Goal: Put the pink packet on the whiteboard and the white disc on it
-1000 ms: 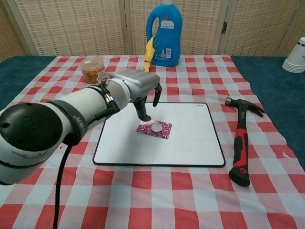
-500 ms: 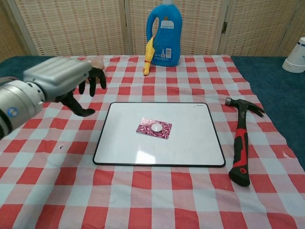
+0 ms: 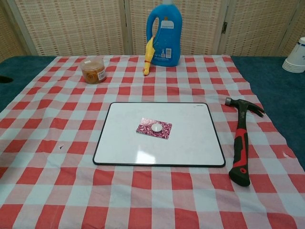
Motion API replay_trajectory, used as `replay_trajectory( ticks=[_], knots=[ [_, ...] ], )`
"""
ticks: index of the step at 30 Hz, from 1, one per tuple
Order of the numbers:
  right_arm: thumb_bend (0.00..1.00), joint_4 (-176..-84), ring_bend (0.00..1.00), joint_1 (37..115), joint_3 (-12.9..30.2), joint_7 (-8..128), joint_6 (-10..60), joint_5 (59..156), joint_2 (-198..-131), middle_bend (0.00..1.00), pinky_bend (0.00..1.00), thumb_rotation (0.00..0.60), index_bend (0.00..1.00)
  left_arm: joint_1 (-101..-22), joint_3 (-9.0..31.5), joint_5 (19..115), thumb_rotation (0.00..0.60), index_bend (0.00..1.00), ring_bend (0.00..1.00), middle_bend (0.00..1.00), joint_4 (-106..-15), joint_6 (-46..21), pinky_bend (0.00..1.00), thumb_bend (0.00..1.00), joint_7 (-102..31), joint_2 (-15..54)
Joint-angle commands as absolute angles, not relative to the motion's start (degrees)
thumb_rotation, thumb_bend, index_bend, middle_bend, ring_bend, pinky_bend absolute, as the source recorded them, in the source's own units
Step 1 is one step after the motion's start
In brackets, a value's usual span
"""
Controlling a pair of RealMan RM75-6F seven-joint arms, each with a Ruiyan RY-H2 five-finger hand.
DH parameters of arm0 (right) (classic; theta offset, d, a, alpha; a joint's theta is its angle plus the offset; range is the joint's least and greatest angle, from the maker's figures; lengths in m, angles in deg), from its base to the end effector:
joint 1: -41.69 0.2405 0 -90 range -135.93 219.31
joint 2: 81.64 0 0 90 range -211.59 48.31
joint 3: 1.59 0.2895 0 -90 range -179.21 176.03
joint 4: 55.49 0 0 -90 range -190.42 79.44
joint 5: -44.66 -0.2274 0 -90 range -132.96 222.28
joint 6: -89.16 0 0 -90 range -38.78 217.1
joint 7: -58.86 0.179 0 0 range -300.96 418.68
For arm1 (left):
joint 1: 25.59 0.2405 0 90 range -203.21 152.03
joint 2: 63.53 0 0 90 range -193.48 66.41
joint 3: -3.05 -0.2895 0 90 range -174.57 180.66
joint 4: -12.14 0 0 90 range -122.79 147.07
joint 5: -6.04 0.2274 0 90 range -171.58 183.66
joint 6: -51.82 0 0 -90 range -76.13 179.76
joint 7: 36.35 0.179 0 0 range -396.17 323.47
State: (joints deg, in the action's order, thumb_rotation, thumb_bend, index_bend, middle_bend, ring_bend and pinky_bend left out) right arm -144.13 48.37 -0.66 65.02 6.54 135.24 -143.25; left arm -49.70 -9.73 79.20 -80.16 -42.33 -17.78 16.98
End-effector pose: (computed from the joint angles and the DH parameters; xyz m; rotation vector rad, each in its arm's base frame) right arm -0.3523 -0.2241 0.1624 1.5052 -0.9094 0.9123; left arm -0.2883 0.2592 0.0499 -1.5518 -0.8075 -0.8668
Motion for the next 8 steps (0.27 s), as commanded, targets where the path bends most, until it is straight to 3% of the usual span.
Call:
replay_trajectory(
  ticks=[1, 8],
  knots=[
    [0.12, -144.05, 0.05, 48.32, -0.59, 64.7, 6.27, 135.31, -143.48, 0.12, 0.13, 0.6, 0.06, -46.62, -10.0, 84.96, 0.513, 0.0, 0.0, 0.0, -72.95, -42.82, 0.0, 0.27, -22.19, 16.88],
    [0.12, -143.95, 0.05, 48.36, -0.66, 63.71, 6.51, 135.19, -143.85, 0.12, 0.13, 0.6, 0.06, -44.06, -8.02, 86.2, 0.478, 0.0, 0.0, 0.0, -72.05, -41.34, 0.0, 0.27, -23.5, 16.53]
  ],
)
